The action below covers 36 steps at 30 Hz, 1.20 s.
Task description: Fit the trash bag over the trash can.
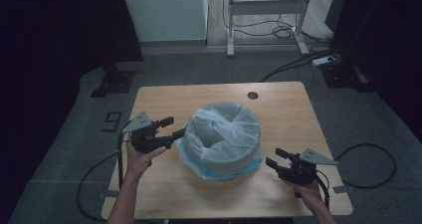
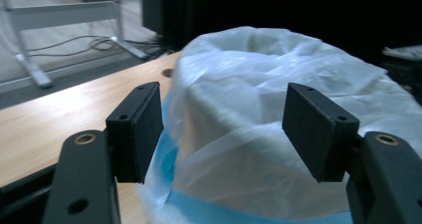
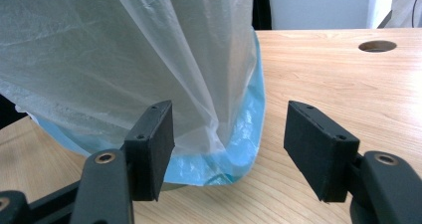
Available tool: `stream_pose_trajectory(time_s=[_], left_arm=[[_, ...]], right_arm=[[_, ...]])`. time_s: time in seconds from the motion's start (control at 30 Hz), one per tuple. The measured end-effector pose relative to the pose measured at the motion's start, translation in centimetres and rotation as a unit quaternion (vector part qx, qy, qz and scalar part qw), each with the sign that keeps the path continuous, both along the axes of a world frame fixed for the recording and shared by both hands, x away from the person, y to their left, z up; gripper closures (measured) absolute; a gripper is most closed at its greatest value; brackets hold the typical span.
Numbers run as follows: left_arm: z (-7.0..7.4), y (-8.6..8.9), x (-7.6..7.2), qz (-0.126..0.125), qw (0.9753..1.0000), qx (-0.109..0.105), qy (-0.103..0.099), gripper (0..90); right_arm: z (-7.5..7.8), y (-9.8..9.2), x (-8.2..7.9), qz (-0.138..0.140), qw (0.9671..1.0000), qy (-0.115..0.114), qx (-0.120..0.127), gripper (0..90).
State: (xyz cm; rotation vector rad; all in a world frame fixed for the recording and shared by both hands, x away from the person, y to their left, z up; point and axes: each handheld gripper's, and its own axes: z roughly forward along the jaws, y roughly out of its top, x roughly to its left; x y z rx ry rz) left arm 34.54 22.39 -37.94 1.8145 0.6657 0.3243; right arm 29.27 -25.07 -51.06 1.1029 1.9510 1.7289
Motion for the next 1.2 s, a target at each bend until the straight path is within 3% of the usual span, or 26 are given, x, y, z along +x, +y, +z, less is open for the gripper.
stream_pose_trajectory(time_s=[0.3, 0.57, 0.83, 1.2], left_arm=[[1.1, -1.7, 1.6, -0.061, 0.9981, 0.011, 0.003, 31.8], [1.3, -2.3, 2.5, -0.083, 0.9963, 0.020, 0.010, 33.0], [2.4, -3.8, 4.3, -0.105, 0.9932, 0.046, 0.022, 36.8], [3.0, -7.2, 6.3, -0.158, 0.9833, 0.082, 0.038, 40.0]], right_arm=[[-0.2, -1.3, -0.5, -0.006, 0.9999, -0.001, 0.009, 35.6], [-0.6, -2.1, -0.6, -0.015, 0.9998, 0.005, 0.014, 36.4], [-1.0, -1.9, -0.6, -0.010, 0.9999, 0.009, 0.009, 37.8], [-1.2, -2.4, -0.7, -0.013, 0.9997, 0.015, 0.011, 38.9]])
